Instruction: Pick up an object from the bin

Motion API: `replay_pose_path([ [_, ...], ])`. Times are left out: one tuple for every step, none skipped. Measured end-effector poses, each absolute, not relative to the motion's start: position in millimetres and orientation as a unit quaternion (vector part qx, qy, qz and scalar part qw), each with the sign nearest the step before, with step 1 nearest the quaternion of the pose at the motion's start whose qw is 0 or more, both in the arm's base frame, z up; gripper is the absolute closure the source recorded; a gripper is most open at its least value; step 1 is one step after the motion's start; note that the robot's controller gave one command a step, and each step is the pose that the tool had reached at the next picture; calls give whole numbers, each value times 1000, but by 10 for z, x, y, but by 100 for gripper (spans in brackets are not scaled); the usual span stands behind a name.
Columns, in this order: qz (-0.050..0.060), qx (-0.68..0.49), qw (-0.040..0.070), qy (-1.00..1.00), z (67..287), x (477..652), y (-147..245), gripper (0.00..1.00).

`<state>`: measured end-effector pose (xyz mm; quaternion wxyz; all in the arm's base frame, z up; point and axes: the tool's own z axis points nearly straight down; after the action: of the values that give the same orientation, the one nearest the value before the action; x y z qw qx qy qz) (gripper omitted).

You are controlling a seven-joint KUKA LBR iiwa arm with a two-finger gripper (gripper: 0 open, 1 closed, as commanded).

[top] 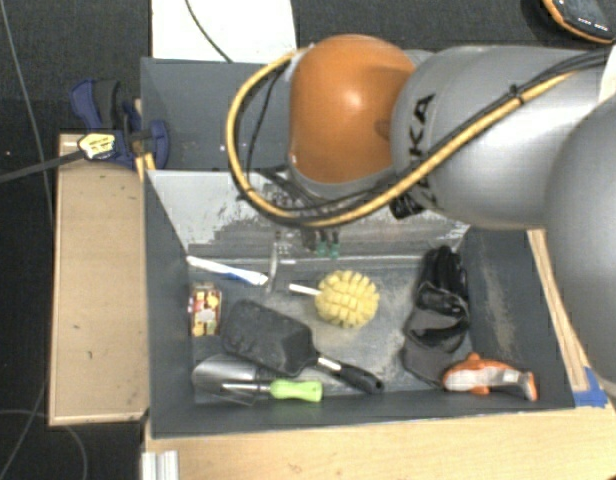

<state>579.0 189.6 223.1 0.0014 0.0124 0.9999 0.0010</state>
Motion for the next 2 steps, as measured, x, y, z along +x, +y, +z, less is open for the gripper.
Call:
replay_pose_path([
  [1, 12, 1, 1000, 2231, 5790, 1895, 0],
  [1, 13, 1, 1000, 2228, 5784, 1876, 0],
])
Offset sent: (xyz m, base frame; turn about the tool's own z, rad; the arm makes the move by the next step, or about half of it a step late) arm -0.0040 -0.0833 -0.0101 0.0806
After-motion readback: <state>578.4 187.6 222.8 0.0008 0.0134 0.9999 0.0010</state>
